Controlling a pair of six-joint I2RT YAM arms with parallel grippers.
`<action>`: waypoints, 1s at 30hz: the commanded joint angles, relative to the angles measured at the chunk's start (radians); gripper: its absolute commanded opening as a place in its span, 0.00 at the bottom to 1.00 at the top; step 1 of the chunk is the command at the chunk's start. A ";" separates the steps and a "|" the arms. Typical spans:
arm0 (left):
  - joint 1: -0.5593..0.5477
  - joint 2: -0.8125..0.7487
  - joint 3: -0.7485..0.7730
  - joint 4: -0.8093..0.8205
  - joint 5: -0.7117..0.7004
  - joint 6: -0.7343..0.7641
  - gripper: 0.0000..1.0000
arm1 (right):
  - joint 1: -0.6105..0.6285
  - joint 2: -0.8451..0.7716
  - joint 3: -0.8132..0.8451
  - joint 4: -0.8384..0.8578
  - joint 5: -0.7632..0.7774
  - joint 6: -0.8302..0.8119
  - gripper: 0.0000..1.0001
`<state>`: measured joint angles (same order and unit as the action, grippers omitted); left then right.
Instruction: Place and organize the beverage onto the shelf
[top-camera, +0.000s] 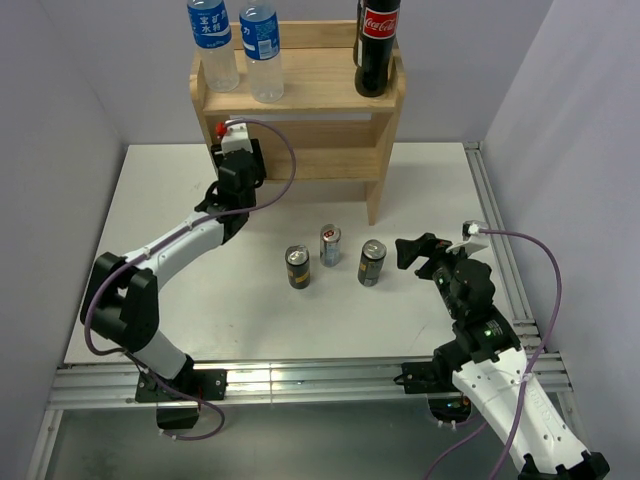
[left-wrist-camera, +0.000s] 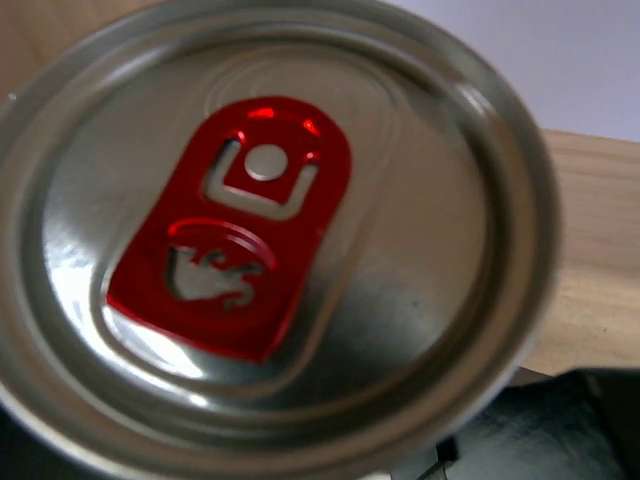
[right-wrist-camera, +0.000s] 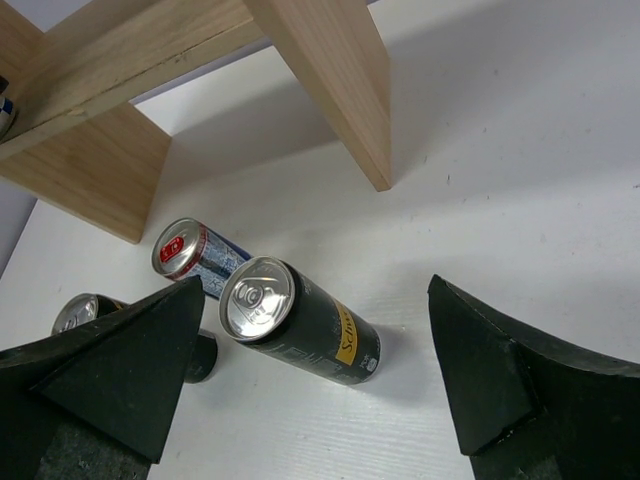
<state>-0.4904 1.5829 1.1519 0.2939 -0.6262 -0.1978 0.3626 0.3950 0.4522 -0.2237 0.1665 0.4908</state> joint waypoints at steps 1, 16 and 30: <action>0.007 0.006 0.071 0.113 -0.015 0.020 0.01 | 0.009 -0.004 0.003 0.041 -0.002 0.000 1.00; 0.007 0.000 0.046 0.113 -0.047 -0.002 0.84 | 0.007 -0.022 0.023 -0.002 0.027 -0.017 1.00; -0.034 -0.158 -0.066 0.033 -0.067 -0.051 0.99 | 0.007 -0.022 0.019 0.010 0.022 -0.012 1.00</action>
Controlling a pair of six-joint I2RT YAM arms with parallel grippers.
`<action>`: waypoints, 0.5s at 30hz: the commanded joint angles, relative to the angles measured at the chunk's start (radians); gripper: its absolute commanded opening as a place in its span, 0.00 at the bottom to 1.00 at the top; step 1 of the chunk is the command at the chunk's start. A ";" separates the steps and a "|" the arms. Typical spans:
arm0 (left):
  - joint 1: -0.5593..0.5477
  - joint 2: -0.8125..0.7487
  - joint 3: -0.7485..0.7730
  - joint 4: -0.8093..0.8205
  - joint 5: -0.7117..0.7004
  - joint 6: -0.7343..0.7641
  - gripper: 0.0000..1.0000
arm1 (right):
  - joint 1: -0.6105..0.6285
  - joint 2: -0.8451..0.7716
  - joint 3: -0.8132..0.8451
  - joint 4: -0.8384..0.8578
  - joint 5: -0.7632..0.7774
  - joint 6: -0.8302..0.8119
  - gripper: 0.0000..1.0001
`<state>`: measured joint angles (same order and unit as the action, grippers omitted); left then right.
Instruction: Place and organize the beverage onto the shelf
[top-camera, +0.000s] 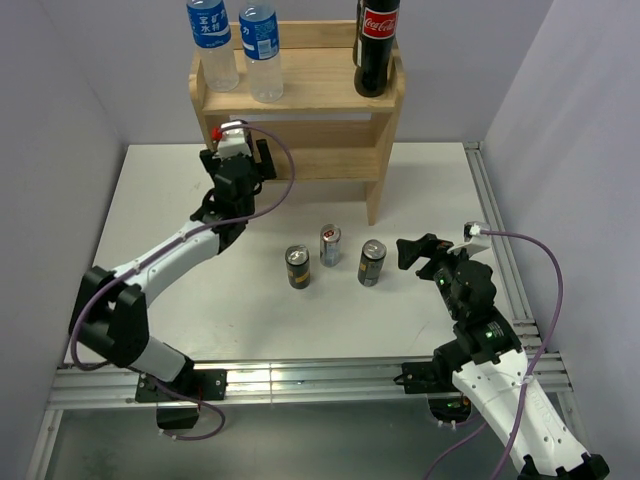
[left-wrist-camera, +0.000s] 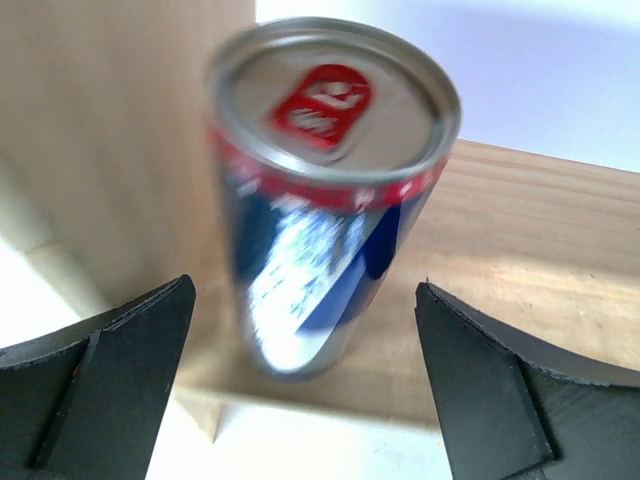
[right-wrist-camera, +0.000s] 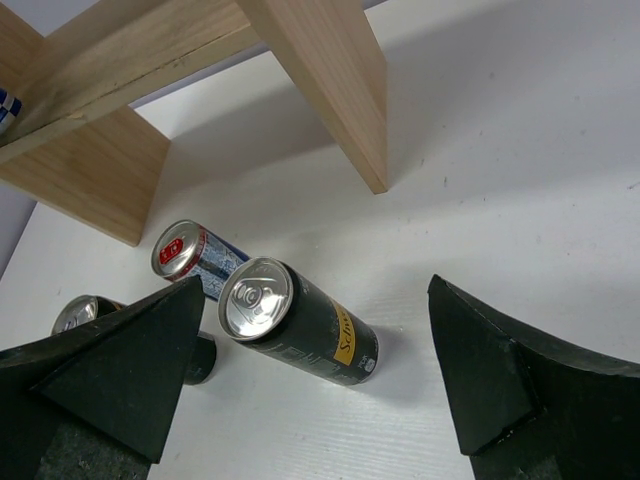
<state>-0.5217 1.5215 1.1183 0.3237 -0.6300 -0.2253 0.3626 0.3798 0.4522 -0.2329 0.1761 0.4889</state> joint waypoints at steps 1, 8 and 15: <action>-0.020 -0.110 -0.040 -0.009 -0.063 -0.029 0.99 | 0.007 -0.005 0.019 0.023 0.010 -0.009 1.00; -0.125 -0.250 -0.115 -0.141 -0.082 -0.104 0.99 | 0.009 -0.018 0.014 0.026 0.008 -0.007 1.00; -0.354 -0.388 -0.299 -0.259 -0.163 -0.300 0.99 | 0.007 -0.016 0.010 0.037 0.002 -0.001 1.00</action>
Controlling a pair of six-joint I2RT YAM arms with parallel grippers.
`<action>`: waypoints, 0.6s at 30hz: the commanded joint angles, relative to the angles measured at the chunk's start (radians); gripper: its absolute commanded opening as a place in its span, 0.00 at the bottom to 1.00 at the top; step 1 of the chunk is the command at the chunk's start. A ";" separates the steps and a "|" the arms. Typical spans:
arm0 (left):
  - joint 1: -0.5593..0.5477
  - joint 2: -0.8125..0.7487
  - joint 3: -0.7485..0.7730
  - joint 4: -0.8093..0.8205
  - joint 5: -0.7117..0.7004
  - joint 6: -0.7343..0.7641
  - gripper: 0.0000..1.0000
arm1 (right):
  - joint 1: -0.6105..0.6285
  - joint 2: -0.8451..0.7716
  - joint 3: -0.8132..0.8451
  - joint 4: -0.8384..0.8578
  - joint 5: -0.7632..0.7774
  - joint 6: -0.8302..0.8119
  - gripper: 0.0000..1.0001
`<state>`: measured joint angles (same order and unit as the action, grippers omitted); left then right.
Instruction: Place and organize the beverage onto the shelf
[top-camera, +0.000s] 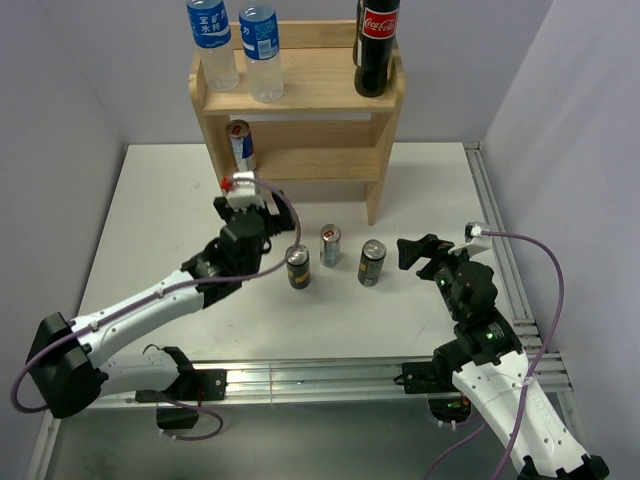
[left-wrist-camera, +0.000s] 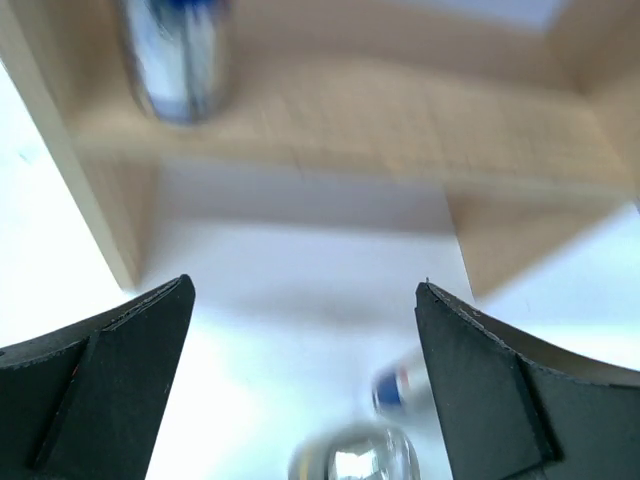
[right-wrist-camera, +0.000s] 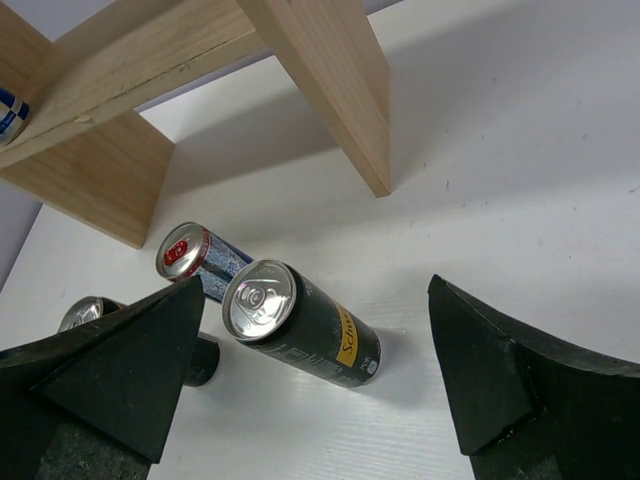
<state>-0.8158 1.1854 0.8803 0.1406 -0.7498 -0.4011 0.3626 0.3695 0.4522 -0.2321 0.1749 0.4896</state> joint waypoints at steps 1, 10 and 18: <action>-0.106 -0.081 -0.110 -0.076 -0.040 -0.154 0.99 | 0.007 -0.004 0.009 0.037 0.003 0.000 1.00; -0.319 -0.158 -0.306 0.022 -0.088 -0.189 0.99 | 0.007 -0.001 0.008 0.040 0.008 0.000 1.00; -0.355 -0.018 -0.441 0.286 -0.051 -0.189 0.99 | 0.007 0.009 0.008 0.042 0.008 0.000 1.00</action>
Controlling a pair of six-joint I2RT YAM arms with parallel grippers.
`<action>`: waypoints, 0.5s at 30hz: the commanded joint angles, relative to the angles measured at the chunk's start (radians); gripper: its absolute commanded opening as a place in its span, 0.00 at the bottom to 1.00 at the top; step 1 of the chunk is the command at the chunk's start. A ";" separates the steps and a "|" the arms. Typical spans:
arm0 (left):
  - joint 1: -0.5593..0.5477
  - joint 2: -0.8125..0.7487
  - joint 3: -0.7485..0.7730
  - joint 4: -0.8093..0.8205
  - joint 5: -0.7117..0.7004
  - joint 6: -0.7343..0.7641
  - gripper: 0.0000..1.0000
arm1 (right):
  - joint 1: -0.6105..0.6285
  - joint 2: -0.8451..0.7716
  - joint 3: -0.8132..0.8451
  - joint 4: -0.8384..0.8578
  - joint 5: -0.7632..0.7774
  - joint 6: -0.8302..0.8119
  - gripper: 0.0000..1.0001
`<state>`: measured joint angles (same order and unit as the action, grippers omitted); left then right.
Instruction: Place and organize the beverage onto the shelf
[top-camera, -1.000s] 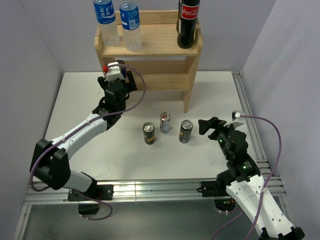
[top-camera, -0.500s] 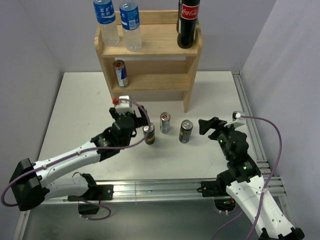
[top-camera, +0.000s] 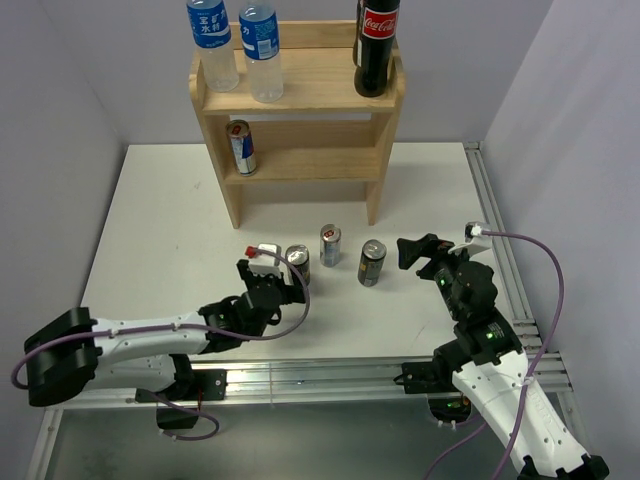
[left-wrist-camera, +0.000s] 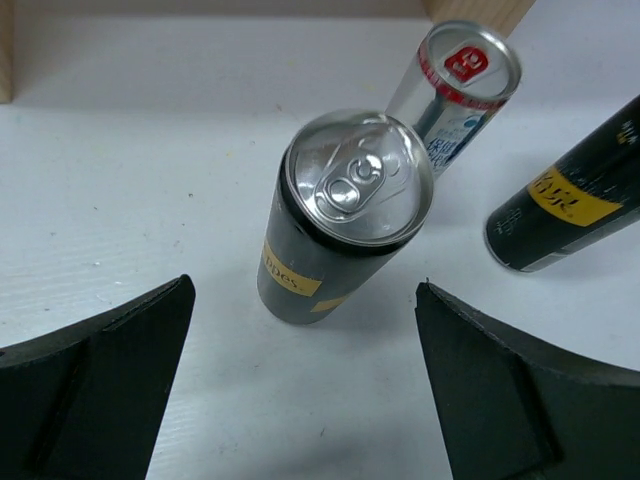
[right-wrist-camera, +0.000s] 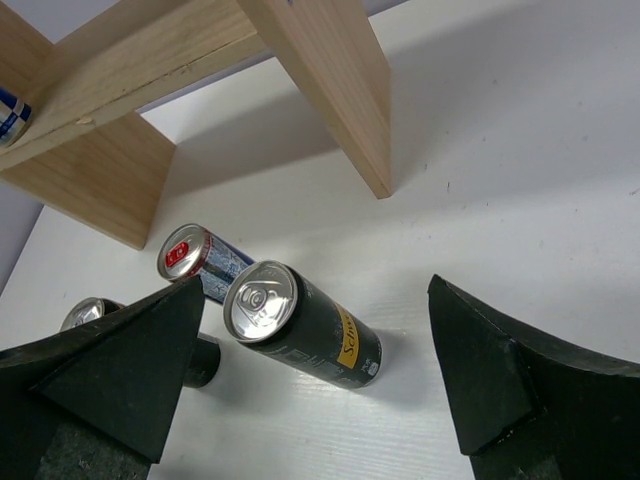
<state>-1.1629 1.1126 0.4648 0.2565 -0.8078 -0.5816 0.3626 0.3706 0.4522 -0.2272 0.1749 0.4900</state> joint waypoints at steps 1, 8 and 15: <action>-0.007 0.091 -0.029 0.222 0.012 -0.001 0.99 | 0.009 0.008 0.009 0.038 0.009 -0.001 1.00; -0.007 0.260 -0.006 0.340 0.018 0.028 0.99 | 0.007 0.011 0.011 0.032 0.014 -0.002 1.00; 0.006 0.447 0.026 0.536 -0.031 0.088 0.99 | 0.007 0.010 0.013 0.029 0.017 -0.004 1.00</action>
<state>-1.1637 1.5143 0.4473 0.6415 -0.8104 -0.5308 0.3634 0.3763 0.4522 -0.2264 0.1761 0.4896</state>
